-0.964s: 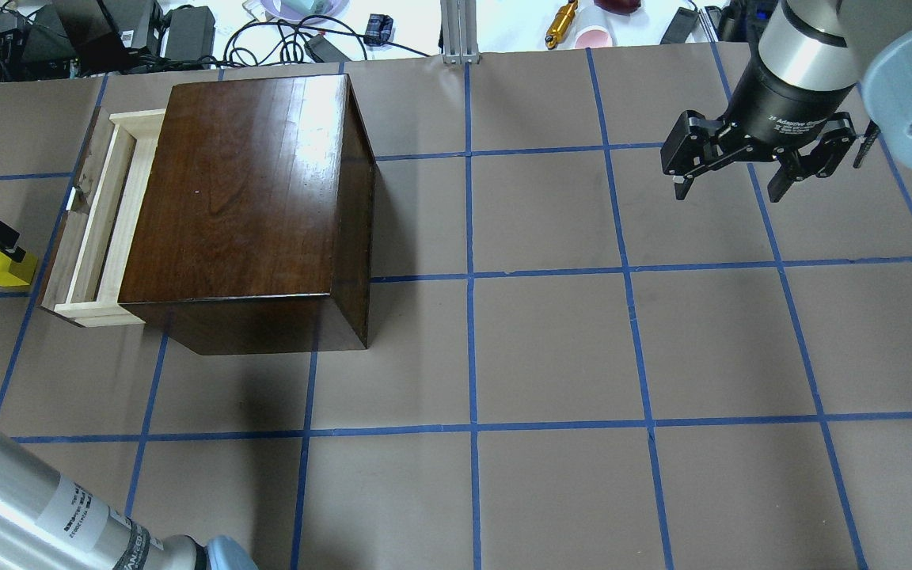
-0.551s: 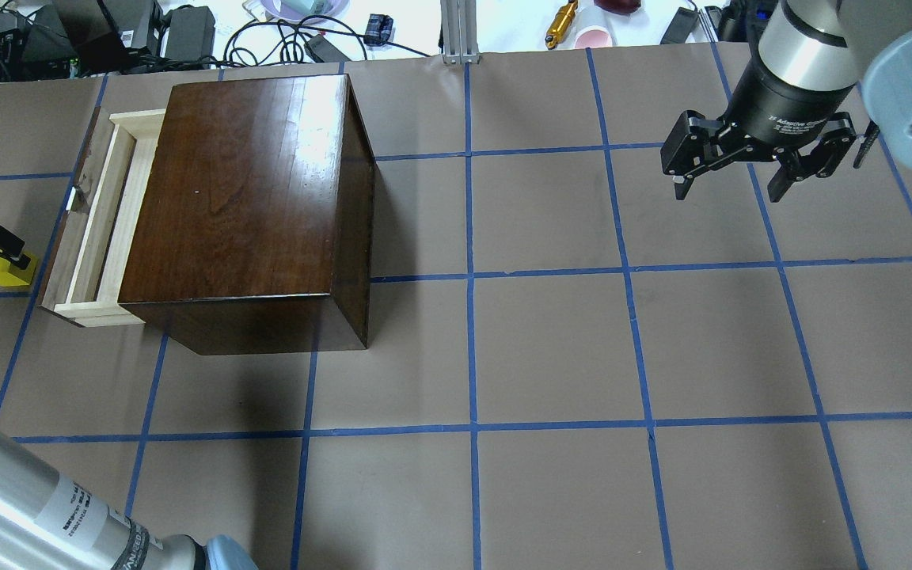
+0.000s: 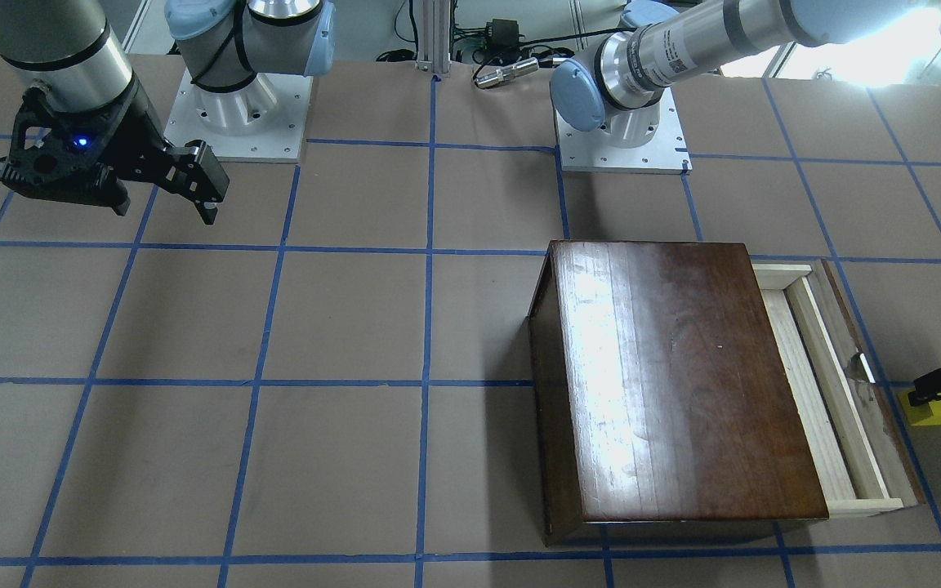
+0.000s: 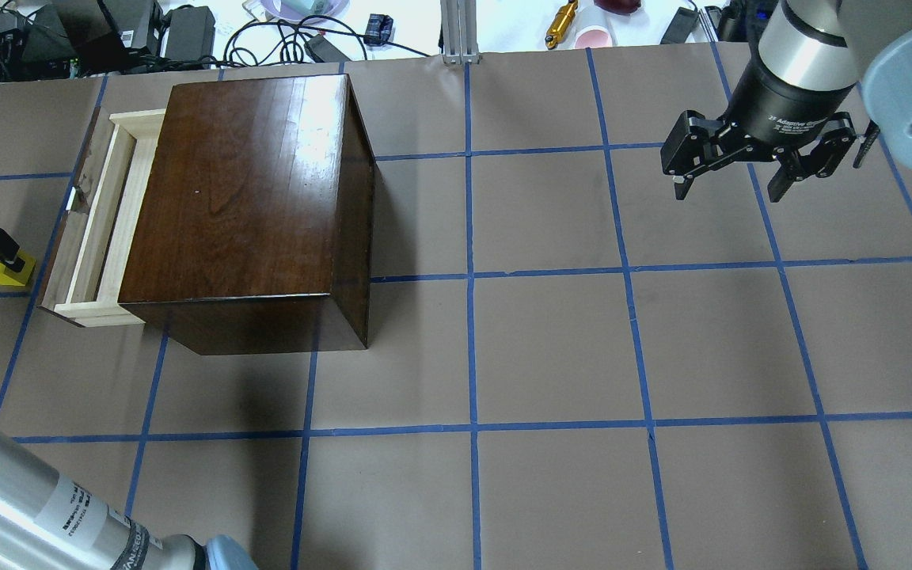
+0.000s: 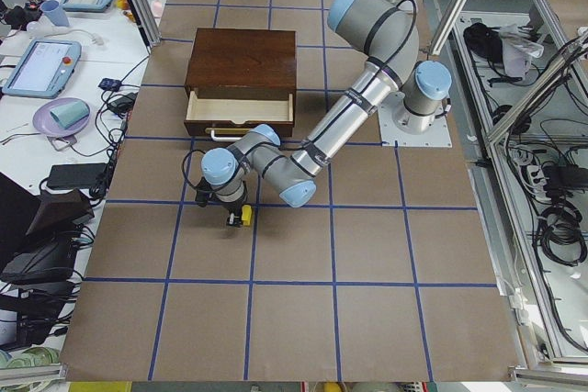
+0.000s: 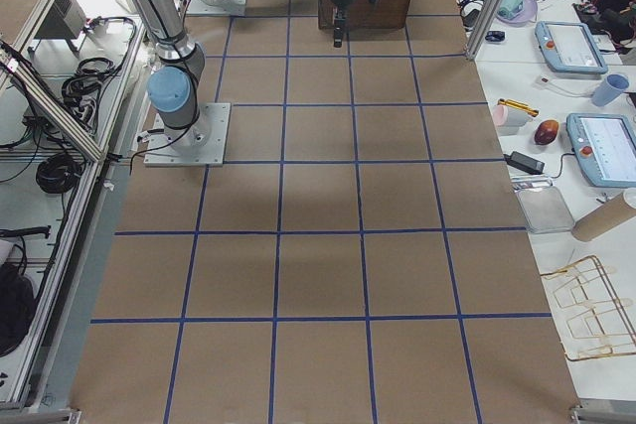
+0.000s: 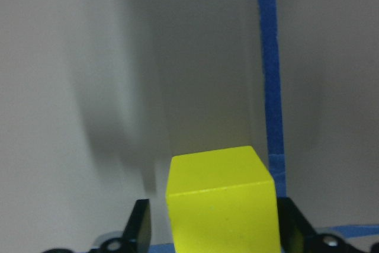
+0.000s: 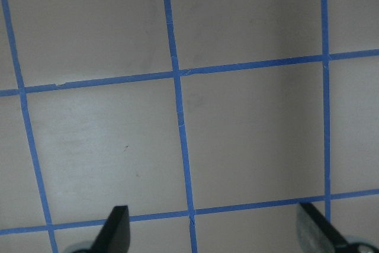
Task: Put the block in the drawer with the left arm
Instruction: 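Lift the yellow cube and carry it over the open drawer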
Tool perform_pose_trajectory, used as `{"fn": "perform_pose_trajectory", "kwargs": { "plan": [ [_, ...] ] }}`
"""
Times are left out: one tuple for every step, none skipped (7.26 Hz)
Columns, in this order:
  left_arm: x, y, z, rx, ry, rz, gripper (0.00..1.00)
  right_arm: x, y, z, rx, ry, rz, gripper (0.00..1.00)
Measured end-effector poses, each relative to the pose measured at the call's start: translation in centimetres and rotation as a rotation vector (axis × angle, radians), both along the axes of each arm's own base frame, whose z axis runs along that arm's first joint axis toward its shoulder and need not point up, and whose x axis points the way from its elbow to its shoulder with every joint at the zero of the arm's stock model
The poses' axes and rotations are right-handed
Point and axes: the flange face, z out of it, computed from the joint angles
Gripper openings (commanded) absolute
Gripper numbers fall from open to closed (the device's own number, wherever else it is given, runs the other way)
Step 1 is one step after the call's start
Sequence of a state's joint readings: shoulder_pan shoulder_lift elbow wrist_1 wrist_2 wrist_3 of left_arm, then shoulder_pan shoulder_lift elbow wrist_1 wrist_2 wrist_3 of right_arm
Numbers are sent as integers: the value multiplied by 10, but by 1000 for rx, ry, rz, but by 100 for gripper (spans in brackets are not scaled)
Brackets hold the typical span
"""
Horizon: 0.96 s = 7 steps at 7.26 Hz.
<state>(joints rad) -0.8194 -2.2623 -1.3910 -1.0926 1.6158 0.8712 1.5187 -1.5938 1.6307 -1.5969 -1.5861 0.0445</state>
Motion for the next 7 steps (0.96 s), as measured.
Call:
{"fn": "perform_pose_trajectory", "kwargs": {
  "plan": [
    [0,0,1,-1,-1,-1,48,0,0,0,0,0,0,100],
    [0,-1,4,-3,-3,0,48,0,0,0,0,0,0,100],
    [0,0,13,-8,-10,2,48,0,0,0,0,0,0,100],
    [-1,1,26,-14,-18,4,48,0,0,0,0,0,0,100],
    [-5,4,42,-17,-23,5,48,0,0,0,0,0,0,100],
    [-13,7,62,-15,-21,5,48,0,0,0,0,0,0,100],
    [-24,11,86,-10,-13,7,48,0,0,0,0,0,0,100]
  ]
}}
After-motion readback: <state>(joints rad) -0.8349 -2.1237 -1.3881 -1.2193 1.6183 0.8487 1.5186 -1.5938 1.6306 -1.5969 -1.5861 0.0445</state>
